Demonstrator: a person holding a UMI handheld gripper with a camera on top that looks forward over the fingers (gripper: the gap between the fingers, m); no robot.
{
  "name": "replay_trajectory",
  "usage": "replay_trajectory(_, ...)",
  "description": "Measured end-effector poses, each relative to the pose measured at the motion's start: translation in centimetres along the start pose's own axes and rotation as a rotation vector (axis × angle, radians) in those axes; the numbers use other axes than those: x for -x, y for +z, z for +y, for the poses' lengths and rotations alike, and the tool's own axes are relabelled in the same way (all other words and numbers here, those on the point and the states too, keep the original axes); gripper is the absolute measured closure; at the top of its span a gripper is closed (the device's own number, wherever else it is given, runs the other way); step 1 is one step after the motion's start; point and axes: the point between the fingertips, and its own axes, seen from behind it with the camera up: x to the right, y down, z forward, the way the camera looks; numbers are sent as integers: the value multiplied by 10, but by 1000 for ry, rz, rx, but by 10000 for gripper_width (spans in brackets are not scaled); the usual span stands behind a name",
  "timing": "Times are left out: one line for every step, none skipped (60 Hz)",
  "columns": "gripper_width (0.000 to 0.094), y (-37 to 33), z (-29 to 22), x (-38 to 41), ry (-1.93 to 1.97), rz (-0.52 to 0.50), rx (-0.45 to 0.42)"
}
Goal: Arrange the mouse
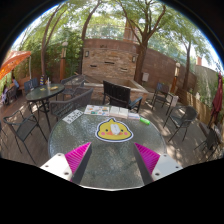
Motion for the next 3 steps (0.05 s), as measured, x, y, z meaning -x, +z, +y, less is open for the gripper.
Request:
replay_trajectory(75, -2, -1, 0, 0, 0, -4)
replay_trajectory(74, -2, -1, 0, 1, 1, -7)
replay_trajectory(74, -4, -1, 0, 2, 1, -7)
